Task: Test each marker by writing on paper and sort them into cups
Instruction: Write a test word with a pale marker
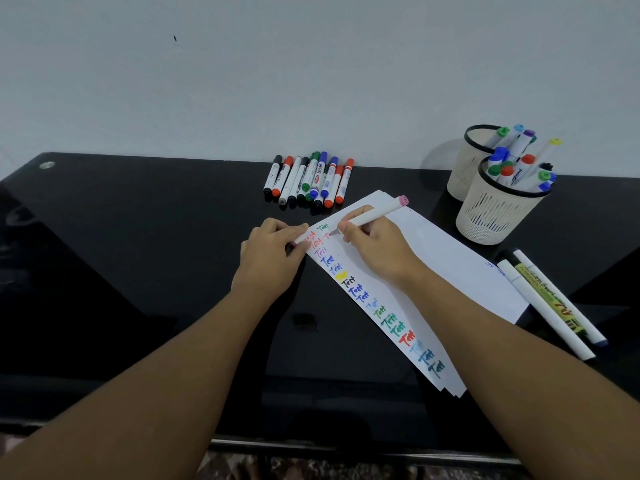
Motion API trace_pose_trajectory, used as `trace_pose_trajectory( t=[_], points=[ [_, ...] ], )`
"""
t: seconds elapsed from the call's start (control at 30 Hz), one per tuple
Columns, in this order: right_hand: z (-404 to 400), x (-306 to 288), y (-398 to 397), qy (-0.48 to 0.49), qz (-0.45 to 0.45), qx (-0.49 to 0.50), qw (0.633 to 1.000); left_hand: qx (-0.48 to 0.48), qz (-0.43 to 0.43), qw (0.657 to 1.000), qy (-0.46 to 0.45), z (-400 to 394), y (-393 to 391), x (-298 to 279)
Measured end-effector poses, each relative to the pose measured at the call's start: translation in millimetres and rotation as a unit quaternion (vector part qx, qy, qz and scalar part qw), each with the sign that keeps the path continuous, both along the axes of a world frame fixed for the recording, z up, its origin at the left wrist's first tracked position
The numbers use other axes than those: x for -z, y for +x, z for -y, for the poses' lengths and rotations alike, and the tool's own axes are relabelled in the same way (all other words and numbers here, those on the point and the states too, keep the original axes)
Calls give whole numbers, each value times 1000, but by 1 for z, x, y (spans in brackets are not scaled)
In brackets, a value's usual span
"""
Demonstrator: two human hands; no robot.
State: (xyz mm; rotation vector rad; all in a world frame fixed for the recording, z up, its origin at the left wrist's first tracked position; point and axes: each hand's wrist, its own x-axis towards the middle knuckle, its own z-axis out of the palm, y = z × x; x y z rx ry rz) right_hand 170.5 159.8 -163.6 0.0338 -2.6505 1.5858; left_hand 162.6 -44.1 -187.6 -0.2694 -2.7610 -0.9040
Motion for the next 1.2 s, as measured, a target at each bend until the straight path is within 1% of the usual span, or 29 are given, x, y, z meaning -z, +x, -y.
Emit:
trace_pose_trajectory(
  t=[0.27,0.53,0.87,1.0,1.13,1.2],
  points=[
    [1,-2,0,29,-1,-3,1000,-2,7,1000,8,0,1,-1],
    [0,-2,1,22,-3,-1,1000,-2,11,1000,3,1,0,-1],
    [0,-3,2,42,-7,1,999,-1,7,1000,-2,1,-1,1],
    [0,-1,1,29,-9,5,1000,-1,5,1000,-5,0,-2,1],
    [1,0,-1,50,-16,4,999,-1,2,1000,-3,1,-2,1],
    [1,-1,0,46,-15,6,999,-1,2,1000,-1,1,-1,1]
  ],
)
